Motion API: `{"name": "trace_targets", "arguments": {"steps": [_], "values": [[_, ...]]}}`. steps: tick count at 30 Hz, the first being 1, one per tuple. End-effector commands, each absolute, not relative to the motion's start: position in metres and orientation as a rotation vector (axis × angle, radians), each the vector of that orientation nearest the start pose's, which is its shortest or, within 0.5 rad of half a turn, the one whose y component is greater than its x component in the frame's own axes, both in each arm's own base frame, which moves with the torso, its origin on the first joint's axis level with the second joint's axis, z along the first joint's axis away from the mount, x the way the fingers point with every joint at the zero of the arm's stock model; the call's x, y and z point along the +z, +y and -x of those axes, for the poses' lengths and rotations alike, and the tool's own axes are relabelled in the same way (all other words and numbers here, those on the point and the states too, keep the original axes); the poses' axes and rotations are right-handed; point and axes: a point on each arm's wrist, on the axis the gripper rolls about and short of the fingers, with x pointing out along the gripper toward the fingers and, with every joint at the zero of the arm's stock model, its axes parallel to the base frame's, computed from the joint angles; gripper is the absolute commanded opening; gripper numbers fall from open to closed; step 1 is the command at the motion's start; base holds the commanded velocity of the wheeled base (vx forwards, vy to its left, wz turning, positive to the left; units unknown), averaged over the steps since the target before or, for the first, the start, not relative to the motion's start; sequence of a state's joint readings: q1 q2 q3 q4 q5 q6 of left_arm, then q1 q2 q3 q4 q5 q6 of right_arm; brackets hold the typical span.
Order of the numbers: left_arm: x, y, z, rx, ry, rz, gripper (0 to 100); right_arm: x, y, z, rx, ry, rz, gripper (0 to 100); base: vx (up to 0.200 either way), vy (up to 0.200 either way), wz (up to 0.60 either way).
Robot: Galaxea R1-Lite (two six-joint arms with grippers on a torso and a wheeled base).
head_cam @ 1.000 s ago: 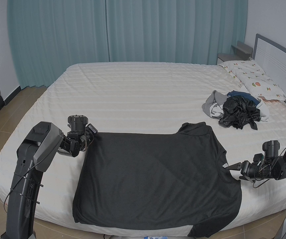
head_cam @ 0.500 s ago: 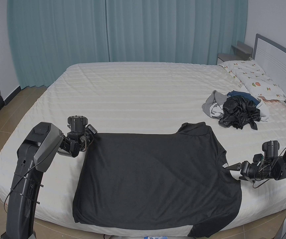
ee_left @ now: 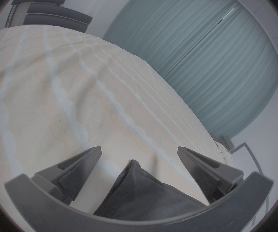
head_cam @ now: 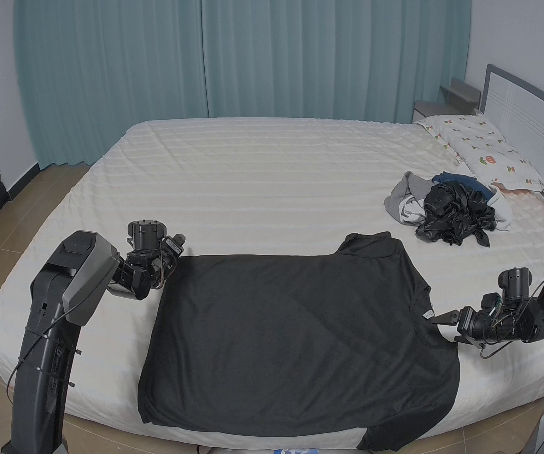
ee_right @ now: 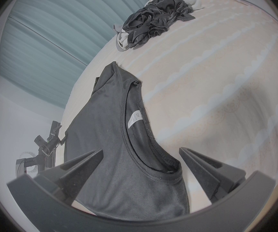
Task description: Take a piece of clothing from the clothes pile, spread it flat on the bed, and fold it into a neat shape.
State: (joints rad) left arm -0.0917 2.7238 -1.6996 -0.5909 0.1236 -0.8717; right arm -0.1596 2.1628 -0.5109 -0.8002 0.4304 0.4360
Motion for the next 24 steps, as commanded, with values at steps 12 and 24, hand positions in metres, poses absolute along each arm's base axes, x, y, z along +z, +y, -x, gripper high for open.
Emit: {"name": "trace_targets", "arguments": {"steps": [12, 24], "values": [[0.06, -0.043, -0.427, 0.145, 0.375, 0.886, 100, 0.004, -0.038, -0.287, 0.094, 0.844, -0.666, 100, 0.0, 0.0, 0.0], [0.033, -0.046, -0.33, 0.069, 0.553, 0.885, 100, 0.005, -0.037, -0.285, 0.101, 0.846, -0.676, 100, -0.167, 0.0, 0.0]]}}
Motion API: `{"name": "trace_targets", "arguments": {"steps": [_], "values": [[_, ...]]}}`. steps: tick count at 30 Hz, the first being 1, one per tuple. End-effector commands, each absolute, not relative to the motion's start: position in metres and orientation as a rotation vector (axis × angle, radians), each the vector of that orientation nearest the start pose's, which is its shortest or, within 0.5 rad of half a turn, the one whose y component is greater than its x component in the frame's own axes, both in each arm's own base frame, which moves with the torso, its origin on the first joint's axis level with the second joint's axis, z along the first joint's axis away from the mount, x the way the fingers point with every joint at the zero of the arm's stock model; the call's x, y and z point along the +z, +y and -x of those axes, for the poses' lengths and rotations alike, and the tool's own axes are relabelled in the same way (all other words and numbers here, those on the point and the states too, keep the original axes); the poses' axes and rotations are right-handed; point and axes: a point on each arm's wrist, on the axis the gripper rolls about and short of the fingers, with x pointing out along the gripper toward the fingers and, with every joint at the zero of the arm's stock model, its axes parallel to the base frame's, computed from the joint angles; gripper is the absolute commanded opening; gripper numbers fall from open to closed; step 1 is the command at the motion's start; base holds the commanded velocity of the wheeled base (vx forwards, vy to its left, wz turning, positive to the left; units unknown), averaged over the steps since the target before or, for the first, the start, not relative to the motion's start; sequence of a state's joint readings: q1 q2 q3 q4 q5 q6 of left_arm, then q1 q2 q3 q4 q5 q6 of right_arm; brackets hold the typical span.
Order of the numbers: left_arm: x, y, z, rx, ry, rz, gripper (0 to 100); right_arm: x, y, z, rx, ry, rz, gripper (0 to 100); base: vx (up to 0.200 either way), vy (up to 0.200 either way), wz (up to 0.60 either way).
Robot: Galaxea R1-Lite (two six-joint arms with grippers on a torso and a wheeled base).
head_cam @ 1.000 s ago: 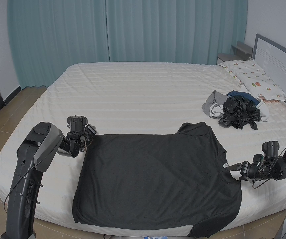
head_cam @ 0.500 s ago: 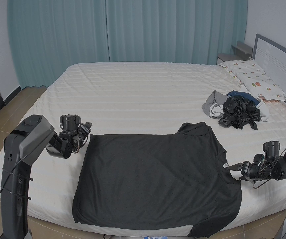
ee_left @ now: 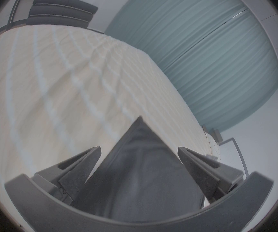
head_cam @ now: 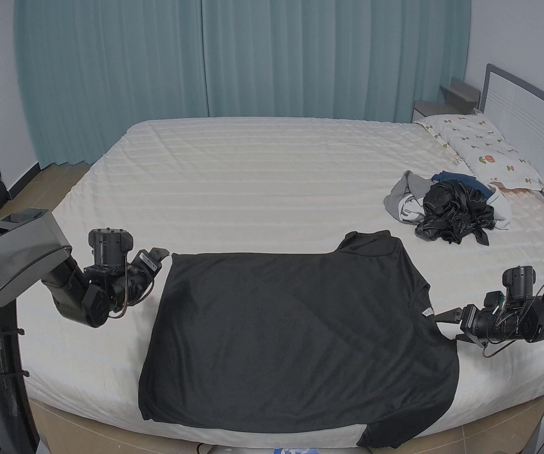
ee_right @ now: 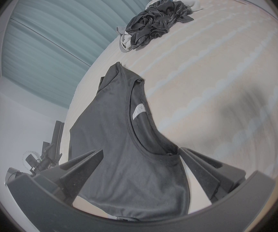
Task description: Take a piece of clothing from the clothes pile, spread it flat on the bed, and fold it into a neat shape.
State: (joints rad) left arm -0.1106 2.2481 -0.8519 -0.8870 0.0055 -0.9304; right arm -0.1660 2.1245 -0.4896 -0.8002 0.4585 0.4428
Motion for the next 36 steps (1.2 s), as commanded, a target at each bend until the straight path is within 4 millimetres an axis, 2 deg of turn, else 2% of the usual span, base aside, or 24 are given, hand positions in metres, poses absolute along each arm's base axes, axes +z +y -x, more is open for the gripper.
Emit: {"name": "trace_targets", "arguments": {"steps": [1, 3, 10, 19, 21, 23, 29, 36], "values": [[0.029, -0.047, -0.323, 0.059, 0.564, 0.885, 100, 0.005, -0.037, -0.285, 0.101, 0.846, -0.676, 100, -0.2, 0.0, 0.0], [0.024, -0.047, -0.312, 0.044, 0.58, 0.884, 100, 0.005, -0.037, -0.285, 0.101, 0.846, -0.676, 100, -0.2, 0.0, 0.0], [0.016, -0.042, -0.298, -0.041, 0.646, 0.891, 100, 0.005, -0.037, -0.285, 0.102, 0.848, -0.674, 100, -0.171, 0.0, 0.0], [-0.001, -0.014, -0.277, -0.198, 0.768, 0.75, 100, 0.004, -0.035, -0.284, 0.107, 0.853, -0.673, 100, 0.0, 0.0, 0.0], [-0.003, -0.006, -0.272, -0.287, 0.795, 0.737, 100, 0.004, -0.035, -0.284, 0.107, 0.855, -0.673, 100, 0.0, 0.0, 0.0], [-0.004, -0.005, -0.271, -0.315, 0.798, 0.712, 100, 0.004, -0.035, -0.284, 0.107, 0.855, -0.673, 100, 0.0, 0.0, 0.0], [-0.03, -0.007, -0.268, -0.372, 0.843, 0.544, 100, 0.004, -0.035, -0.284, 0.108, 0.855, -0.672, 100, 0.0, 0.0, 0.0], [-0.034, -0.013, -0.268, -0.389, 0.861, 0.531, 100, 0.004, -0.035, -0.285, 0.108, 0.855, -0.672, 100, 0.0, 0.0, 0.0]]}}
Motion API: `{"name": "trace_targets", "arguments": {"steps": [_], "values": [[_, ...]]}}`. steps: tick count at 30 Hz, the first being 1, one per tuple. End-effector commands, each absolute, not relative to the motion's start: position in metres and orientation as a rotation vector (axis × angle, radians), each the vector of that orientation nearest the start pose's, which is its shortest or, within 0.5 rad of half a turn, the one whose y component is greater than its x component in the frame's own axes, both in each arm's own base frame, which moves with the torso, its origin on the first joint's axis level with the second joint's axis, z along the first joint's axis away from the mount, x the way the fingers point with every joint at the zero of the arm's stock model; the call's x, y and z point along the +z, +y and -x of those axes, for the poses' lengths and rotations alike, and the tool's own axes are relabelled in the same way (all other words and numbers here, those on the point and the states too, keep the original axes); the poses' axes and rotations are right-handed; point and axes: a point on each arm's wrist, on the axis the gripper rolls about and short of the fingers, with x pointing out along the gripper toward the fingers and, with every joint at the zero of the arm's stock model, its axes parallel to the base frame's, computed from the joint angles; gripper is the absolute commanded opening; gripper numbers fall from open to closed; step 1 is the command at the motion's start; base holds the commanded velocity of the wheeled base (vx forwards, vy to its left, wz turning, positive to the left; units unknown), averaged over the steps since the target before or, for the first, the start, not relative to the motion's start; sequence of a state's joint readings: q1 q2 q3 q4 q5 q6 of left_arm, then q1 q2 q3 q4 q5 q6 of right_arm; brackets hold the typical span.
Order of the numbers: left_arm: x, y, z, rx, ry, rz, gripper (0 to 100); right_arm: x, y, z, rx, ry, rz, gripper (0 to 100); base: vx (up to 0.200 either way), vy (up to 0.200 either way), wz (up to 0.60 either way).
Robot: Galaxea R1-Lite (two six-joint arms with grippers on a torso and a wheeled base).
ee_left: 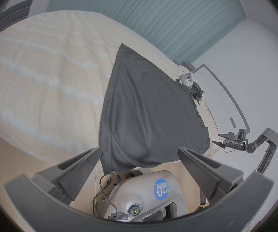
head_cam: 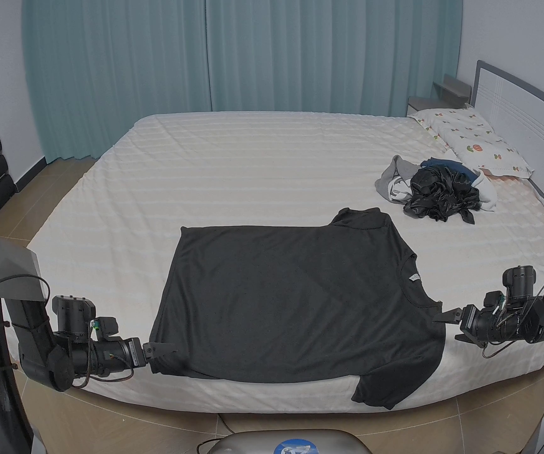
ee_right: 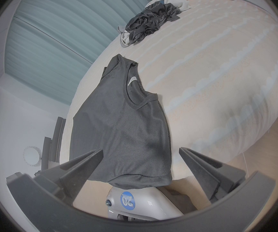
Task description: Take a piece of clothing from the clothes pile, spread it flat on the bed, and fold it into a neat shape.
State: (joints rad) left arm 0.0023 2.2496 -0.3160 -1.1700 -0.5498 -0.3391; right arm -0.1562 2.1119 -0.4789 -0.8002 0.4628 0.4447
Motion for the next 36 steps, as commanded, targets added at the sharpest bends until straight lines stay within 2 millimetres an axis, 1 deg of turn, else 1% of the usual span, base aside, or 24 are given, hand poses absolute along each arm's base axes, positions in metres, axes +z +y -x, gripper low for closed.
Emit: {"name": "trace_targets", "arguments": {"steps": [1, 6, 14, 19, 25, 28, 36], "values": [[-0.034, -0.013, -0.268, -0.39, 0.861, 0.53, 100, 0.003, -0.034, -0.284, 0.109, 0.857, -0.672, 100, 0.0, 0.0, 0.0], [-0.038, -0.015, -0.272, -0.387, 0.864, 0.521, 100, 0.004, -0.034, -0.284, 0.109, 0.856, -0.672, 100, 0.0, 0.0, 0.0], [-0.039, -0.013, -0.268, -0.337, 0.873, 0.495, 100, 0.004, -0.034, -0.284, 0.109, 0.856, -0.672, 100, 0.0, 0.0, 0.0], [-0.041, -0.014, -0.271, -0.337, 0.867, 0.489, 100, 0.004, -0.034, -0.284, 0.11, 0.854, -0.671, 100, 0.0, 0.0, 0.0], [-0.043, -0.024, -0.276, -0.36, 0.866, 0.468, 100, 0.005, -0.034, -0.285, 0.11, 0.853, -0.671, 100, 0.0, 0.0, 0.0], [-0.047, -0.035, -0.28, -0.356, 0.866, 0.431, 100, 0.005, -0.034, -0.284, 0.11, 0.853, -0.671, 100, 0.0, 0.0, 0.0], [-0.047, -0.036, -0.279, -0.354, 0.872, 0.43, 100, 0.006, -0.035, -0.284, 0.11, 0.848, -0.67, 100, 0.0, 0.0, 0.0]]}}
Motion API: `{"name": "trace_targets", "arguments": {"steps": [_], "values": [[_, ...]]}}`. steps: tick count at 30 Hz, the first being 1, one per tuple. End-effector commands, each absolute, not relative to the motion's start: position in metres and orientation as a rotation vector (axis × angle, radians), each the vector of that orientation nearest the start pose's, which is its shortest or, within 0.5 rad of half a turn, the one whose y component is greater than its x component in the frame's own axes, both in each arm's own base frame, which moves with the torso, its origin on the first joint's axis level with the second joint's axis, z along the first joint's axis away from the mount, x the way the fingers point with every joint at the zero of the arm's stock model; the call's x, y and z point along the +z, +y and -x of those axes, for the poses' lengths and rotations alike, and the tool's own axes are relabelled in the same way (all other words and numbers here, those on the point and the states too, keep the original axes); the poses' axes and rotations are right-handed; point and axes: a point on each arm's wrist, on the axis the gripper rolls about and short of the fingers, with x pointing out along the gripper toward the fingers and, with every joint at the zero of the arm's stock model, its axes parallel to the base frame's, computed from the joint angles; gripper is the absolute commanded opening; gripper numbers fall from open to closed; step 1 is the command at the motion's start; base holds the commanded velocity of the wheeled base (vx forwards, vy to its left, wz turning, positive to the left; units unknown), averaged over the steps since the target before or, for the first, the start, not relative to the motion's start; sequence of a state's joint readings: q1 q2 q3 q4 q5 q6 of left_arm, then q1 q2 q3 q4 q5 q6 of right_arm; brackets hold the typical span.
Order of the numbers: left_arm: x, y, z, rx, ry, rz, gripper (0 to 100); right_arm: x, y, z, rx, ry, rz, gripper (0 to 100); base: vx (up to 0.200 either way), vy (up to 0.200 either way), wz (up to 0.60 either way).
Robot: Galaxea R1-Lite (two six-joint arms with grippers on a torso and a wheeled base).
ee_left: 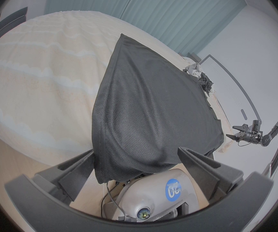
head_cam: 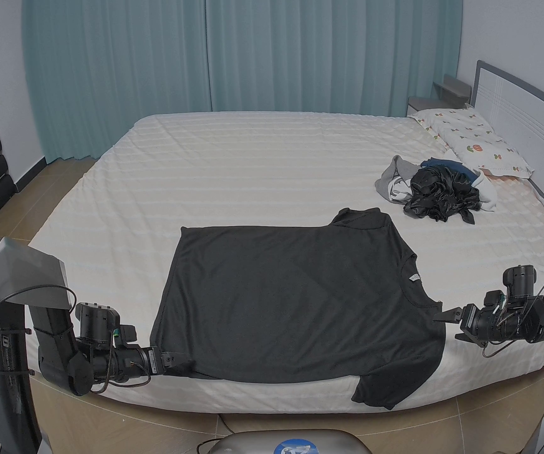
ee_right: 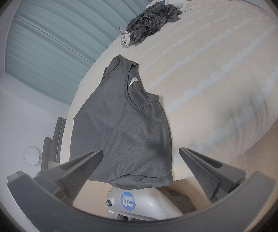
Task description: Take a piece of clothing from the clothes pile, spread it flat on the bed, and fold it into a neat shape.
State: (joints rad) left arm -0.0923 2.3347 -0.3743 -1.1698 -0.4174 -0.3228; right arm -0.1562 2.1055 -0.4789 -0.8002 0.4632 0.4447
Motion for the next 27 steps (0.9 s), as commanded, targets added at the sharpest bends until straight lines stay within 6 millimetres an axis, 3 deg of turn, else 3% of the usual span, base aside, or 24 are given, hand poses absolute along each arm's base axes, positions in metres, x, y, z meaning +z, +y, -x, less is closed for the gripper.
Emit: {"name": "trace_targets", "arguments": {"steps": [1, 17, 27], "values": [[-0.047, -0.036, -0.279, -0.352, 0.871, 0.429, 0, 0.006, -0.035, -0.284, 0.11, 0.848, -0.67, 100, 0.0, 0.0, 0.0], [-0.04, -0.026, -0.26, -0.288, 0.897, 0.442, 0, 0.006, -0.034, -0.284, 0.11, 0.851, -0.671, 100, 0.0, 0.0, 0.0], [-0.039, -0.026, -0.256, -0.266, 0.916, 0.5, 0, -0.006, -0.03, -0.282, 0.116, 0.898, -0.662, 100, 0.0, 0.0, 0.0]]}}
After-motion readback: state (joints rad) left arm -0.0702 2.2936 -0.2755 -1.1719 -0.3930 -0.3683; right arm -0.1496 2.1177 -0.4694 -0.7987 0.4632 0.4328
